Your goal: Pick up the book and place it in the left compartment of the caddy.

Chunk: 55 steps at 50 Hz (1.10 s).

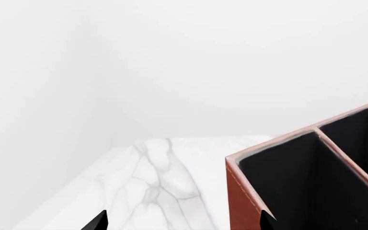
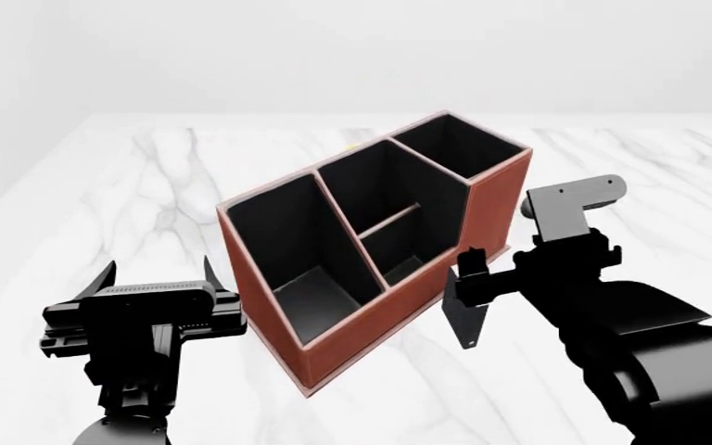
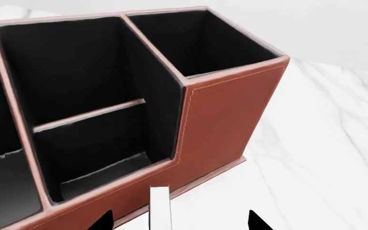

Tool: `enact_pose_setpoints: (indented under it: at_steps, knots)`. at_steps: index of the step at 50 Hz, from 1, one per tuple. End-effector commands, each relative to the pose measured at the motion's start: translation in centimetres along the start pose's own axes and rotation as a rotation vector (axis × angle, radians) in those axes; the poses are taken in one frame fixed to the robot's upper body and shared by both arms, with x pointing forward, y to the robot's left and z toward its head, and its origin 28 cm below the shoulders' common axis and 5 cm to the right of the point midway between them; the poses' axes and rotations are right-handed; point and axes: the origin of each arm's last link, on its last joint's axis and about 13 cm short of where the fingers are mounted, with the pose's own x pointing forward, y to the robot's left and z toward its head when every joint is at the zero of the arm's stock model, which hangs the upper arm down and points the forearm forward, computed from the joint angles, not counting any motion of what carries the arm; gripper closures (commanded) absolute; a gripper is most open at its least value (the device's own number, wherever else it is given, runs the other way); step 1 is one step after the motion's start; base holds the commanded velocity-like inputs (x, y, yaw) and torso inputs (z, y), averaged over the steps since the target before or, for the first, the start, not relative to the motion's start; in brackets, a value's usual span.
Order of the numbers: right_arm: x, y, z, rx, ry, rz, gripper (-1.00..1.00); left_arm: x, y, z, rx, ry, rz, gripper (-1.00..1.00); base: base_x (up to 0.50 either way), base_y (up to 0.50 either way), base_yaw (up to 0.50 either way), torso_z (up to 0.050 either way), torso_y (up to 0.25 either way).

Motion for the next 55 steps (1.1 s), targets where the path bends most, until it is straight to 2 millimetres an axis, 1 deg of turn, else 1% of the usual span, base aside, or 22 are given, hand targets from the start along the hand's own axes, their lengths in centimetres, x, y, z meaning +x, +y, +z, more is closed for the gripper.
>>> enact_pose_setpoints:
  at_steps: [1,8,10,17,25,37,55]
  knots:
    - [0.9,-1.5,0.5,0.046,0.085,0.02,-1.0,0.0,0.0,-0.1,-0.001,0.002,-0.001,-1.0,0.0,0.0,0.0,0.0,0.0]
    - [1.3,-1.4,0.1,0.066,0.121,0.042,-1.0,0.0,0.0,-0.2,-0.004,0.006,-0.002,-1.0,0.0,0.0,0.0,0.0,0.0]
    - [1.9,-1.3,-0.2,0.07,0.149,0.05,-1.0,0.0,-0.1,-0.2,-0.005,0.007,-0.003,-1.0,0.0,0.0,0.0,0.0,0.0]
    - [2.6,-0.9,-0.6,0.068,0.179,0.066,-1.0,0.0,-0.1,-0.3,-0.004,0.009,-0.003,-1.0,0.0,0.0,0.0,0.0,0.0]
    - [3.7,-0.5,-1.5,0.054,0.246,0.052,-1.0,0.0,-0.1,-0.4,-0.005,0.011,-0.001,-1.0,0.0,0.0,0.0,0.0,0.0]
    - [5.0,-0.2,-2.1,0.048,0.285,0.049,-1.0,0.0,-0.1,-0.4,-0.003,0.012,-0.003,-1.0,0.0,0.0,0.0,0.0,0.0]
    - [7.0,1.1,-3.0,0.017,0.349,0.057,-1.0,0.0,-0.1,-0.3,-0.004,0.008,-0.006,-1.0,0.0,0.0,0.0,0.0,0.0]
